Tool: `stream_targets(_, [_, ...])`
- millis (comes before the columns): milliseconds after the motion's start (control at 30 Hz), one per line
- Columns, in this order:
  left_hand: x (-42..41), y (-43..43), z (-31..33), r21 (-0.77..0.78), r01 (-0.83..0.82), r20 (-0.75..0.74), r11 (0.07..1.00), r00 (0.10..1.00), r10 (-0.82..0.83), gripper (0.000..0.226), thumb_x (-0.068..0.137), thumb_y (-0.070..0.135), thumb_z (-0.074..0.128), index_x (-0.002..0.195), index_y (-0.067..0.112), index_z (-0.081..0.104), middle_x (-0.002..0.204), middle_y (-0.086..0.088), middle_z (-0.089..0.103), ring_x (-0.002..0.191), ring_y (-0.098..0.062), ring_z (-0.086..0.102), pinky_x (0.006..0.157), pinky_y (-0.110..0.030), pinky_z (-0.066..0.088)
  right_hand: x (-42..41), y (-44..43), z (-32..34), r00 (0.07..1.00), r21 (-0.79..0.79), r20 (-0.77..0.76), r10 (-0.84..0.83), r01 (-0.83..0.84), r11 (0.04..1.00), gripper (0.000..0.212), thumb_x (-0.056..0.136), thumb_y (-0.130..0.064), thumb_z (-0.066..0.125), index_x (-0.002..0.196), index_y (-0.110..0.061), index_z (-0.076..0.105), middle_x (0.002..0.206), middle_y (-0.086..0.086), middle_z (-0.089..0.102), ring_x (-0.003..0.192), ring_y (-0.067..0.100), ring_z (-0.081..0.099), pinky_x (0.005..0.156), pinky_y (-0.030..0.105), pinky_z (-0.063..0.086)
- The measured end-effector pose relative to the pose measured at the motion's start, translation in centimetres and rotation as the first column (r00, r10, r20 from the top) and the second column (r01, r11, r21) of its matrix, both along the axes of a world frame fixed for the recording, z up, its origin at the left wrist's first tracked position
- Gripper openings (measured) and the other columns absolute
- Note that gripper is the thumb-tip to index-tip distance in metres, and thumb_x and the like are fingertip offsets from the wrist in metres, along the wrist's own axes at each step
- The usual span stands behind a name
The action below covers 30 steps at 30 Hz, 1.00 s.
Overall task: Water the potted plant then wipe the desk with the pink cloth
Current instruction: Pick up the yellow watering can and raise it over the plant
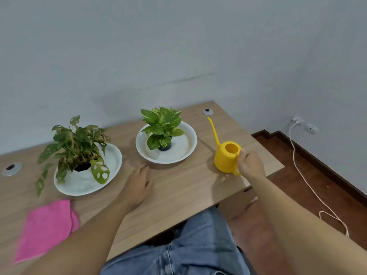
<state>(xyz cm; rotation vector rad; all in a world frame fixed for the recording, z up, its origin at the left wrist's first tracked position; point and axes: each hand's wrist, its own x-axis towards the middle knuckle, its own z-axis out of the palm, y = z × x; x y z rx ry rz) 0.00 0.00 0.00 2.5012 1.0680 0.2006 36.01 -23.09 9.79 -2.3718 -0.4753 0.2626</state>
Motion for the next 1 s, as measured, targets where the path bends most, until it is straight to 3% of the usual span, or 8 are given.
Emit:
stream_targets(100, [0.2, 0.1, 0.0, 0.024, -0.021, -0.054, 0.999, 0.998, 0.022, 0.07, 0.111, 0.032, 0.054, 0.17, 0.001, 0.031, 0.178, -0.019, 0.027, 0.167, -0.034, 0.024, 0.137, -0.046, 0.023, -0.1, 0.2, -0.9, 0.998, -0.046, -0.042, -0.051, 0.049, 0.998, 0.073, 0.108, -0.055, 0.03, 0.123, 0.007, 0.066, 0.127, 0.029, 0.07, 0.12, 0.05, 0.065, 0.094, 0.048, 0.05])
stream_targets(233, [0.3, 0.3, 0.0, 0.056, -0.026, -0.111, 0.998, 0.993, 0.032, 0.072, 0.114, 0.036, 0.048, 0.171, -0.001, 0.024, 0.179, -0.021, 0.022, 0.169, -0.035, 0.017, 0.138, -0.048, 0.018, -0.5, 0.1, -1.3, 0.994, -0.065, -0.078, -0.083, 0.078, 0.995, 0.067, 0.115, -0.049, 0.029, 0.13, 0.006, 0.065, 0.131, 0.03, 0.069, 0.125, 0.05, 0.063, 0.097, 0.048, 0.048])
stream_targets(500, [-0.1, 0.5, -1.9, 0.065, -0.055, -0.13, 0.996, 0.989, 0.063, 0.076, 0.117, 0.046, 0.03, 0.175, 0.003, 0.005, 0.185, -0.014, 0.002, 0.173, -0.027, -0.001, 0.139, -0.047, 0.001, -1.4, 0.8, -1.9, 0.988, 0.02, -0.065, -0.139, 0.14, 0.99, 0.066, 0.119, -0.04, 0.025, 0.128, 0.008, 0.07, 0.133, 0.031, 0.069, 0.127, 0.051, 0.06, 0.103, 0.051, 0.046])
stream_targets(733, [-0.6, 0.4, -2.3, 0.091, -0.032, -0.128, 0.995, 0.991, 0.044, 0.079, 0.117, 0.055, 0.023, 0.176, 0.005, 0.004, 0.186, -0.011, -0.001, 0.173, -0.023, -0.005, 0.139, -0.045, 0.0, -1.8, 1.5, -3.0, 0.986, 0.055, -0.021, -0.165, 0.166, 0.985, 0.076, 0.118, -0.043, 0.021, 0.11, 0.008, 0.077, 0.116, 0.029, 0.075, 0.115, 0.051, 0.066, 0.098, 0.05, 0.048])
stream_targets(1000, [-0.7, 0.5, -3.0, 0.115, -0.029, -0.101, 0.993, 0.994, 0.04, 0.085, 0.112, 0.062, 0.014, 0.176, 0.006, 0.004, 0.186, -0.01, 0.0, 0.173, -0.02, -0.005, 0.139, -0.044, 0.0, -2.9, 2.0, -2.7, 0.973, 0.104, -0.06, -0.222, 0.227, 0.968, 0.064, 0.12, -0.028, 0.024, 0.117, 0.015, 0.072, 0.123, 0.037, 0.07, 0.12, 0.054, 0.063, 0.101, 0.05, 0.045])
